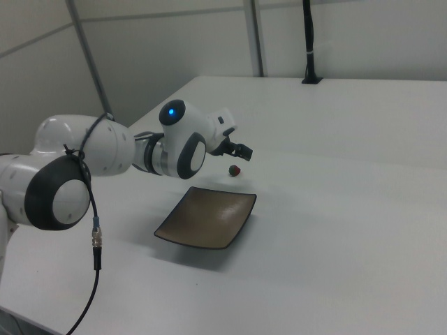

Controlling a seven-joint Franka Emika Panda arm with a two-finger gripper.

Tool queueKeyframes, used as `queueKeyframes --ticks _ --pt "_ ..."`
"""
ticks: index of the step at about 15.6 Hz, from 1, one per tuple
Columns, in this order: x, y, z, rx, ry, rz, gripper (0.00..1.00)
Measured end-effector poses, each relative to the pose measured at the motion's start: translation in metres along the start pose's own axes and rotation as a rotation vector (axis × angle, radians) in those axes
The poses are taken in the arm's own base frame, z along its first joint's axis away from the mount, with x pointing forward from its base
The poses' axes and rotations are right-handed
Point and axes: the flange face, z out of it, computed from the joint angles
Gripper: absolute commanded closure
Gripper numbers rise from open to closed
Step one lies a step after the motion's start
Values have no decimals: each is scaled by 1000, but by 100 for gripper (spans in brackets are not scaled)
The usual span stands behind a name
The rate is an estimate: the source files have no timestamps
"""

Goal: Strawberries on a ceramic plate
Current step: 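Move the gripper past the plate and lower it onto the red strawberry, then close the gripper around the red strawberry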

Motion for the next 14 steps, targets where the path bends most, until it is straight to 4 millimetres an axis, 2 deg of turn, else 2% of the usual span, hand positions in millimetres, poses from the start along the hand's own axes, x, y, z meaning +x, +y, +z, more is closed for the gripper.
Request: queueKeyframes --ticks 6,8,9,10,11,14 --pt "-12 -1 32 -2 13 -15 0" --pt "-16 -3 40 -4 22 -28 12" --pt "-18 -4 43 -6 26 -44 24" --pt "-19 -6 46 -9 26 -66 29" --pt "-20 -7 47 -11 25 -79 33" --pt "-21 -9 48 -12 23 -93 32"
